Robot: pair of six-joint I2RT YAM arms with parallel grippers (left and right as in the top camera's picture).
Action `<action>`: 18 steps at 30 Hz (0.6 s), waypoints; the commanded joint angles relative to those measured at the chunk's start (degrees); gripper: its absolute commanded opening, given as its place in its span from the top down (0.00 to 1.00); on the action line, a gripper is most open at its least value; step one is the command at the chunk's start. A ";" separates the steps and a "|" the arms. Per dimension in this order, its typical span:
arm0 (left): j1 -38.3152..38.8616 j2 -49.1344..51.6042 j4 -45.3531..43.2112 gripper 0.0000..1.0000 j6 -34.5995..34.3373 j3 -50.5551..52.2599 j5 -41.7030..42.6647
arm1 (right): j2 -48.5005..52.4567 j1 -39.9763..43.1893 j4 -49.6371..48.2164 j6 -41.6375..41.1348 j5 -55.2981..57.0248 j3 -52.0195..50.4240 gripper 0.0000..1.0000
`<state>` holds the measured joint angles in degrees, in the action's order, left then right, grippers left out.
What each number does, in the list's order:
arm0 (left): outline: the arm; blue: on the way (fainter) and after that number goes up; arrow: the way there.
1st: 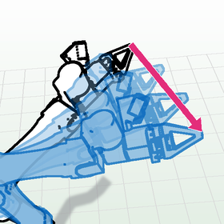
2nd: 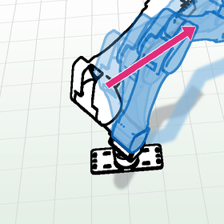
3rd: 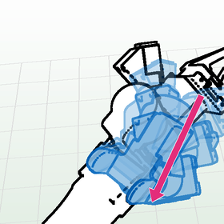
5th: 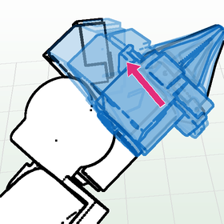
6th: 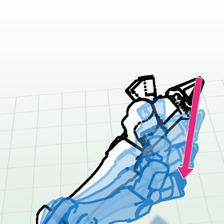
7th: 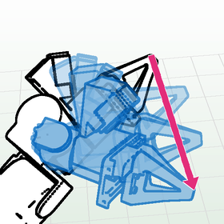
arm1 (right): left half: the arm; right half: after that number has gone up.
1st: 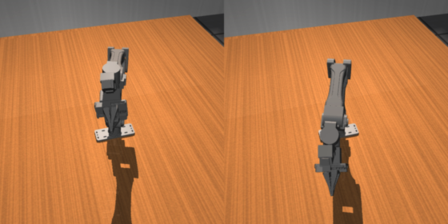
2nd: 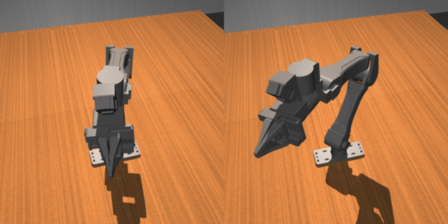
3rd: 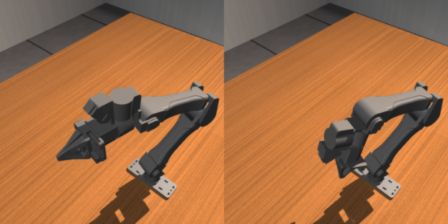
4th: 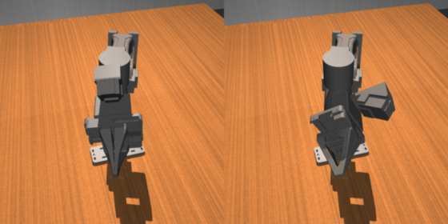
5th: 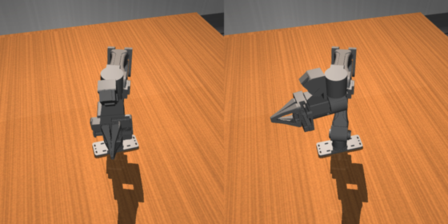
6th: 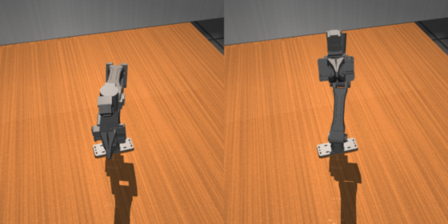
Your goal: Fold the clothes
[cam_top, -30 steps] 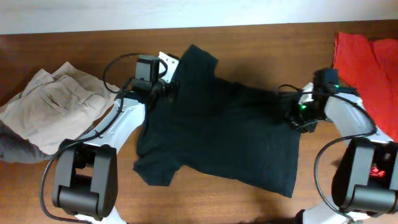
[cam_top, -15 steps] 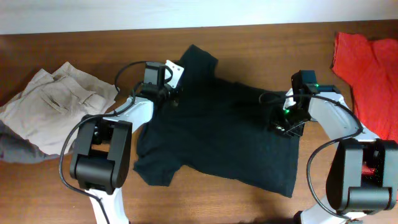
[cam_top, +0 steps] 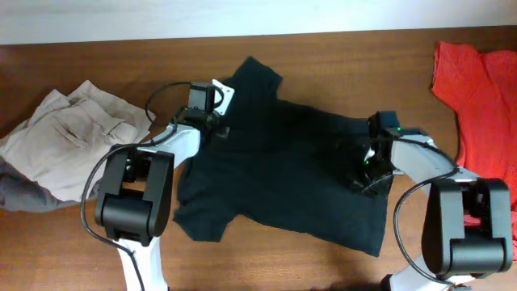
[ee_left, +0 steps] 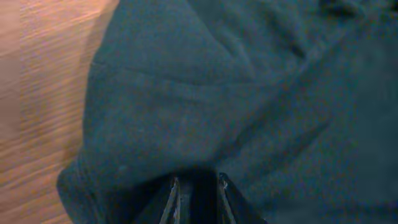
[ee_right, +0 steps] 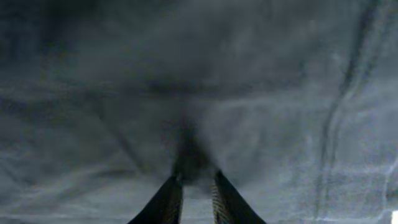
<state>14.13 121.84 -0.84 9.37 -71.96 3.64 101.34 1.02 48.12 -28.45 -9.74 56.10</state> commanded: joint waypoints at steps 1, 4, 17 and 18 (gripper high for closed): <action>-2.80 3.56 0.79 0.80 -2.86 0.44 -9.64 | -0.70 -0.31 0.52 -5.42 5.44 -3.13 0.82; -4.39 3.56 0.26 0.80 -2.91 0.20 -10.73 | -0.70 -0.31 2.84 -9.05 9.07 -3.69 0.91; -6.40 1.57 20.94 0.50 -1.99 -17.70 -12.50 | -4.76 -0.26 7.08 2.21 8.66 2.45 0.81; -6.38 0.83 23.96 0.48 -1.99 -19.47 -12.48 | -5.84 -0.26 7.50 2.45 8.63 2.95 0.79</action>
<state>7.84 124.20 18.70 7.09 -85.73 -7.42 99.88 0.75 54.81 -29.95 -1.52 56.14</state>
